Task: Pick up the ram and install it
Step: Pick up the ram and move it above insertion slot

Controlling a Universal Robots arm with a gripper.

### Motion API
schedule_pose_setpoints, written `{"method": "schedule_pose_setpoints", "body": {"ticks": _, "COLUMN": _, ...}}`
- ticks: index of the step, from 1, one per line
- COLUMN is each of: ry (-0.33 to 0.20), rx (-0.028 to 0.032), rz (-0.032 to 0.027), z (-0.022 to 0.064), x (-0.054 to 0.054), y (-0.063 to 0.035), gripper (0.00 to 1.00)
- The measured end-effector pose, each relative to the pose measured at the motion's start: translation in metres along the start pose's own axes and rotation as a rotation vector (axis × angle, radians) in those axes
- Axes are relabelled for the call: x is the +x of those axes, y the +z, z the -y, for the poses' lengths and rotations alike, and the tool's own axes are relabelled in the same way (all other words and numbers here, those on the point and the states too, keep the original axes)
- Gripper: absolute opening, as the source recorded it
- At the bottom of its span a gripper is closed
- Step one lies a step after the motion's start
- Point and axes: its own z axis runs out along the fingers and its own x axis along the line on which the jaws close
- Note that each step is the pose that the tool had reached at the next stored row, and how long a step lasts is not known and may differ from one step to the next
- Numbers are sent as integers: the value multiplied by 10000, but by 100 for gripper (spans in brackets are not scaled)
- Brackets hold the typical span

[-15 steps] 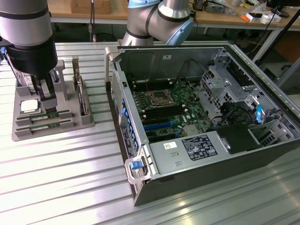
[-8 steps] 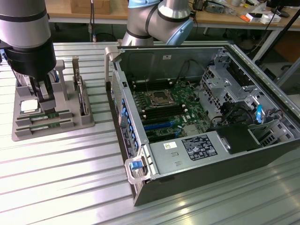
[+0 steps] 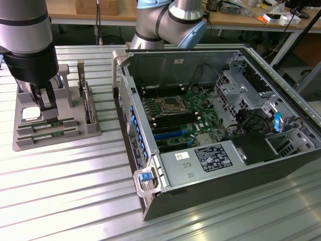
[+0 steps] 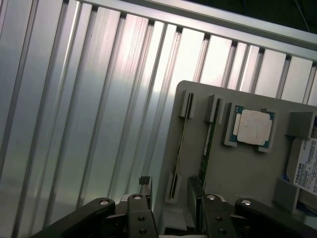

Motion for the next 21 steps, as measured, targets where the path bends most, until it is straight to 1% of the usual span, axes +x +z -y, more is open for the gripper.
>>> {"method": "schedule_pose_setpoints", "body": {"ticks": 21, "ry": -17, "rx": -1, "rz": -1, "z": -63, "x": -14, "y": 79, "gripper": 42}}
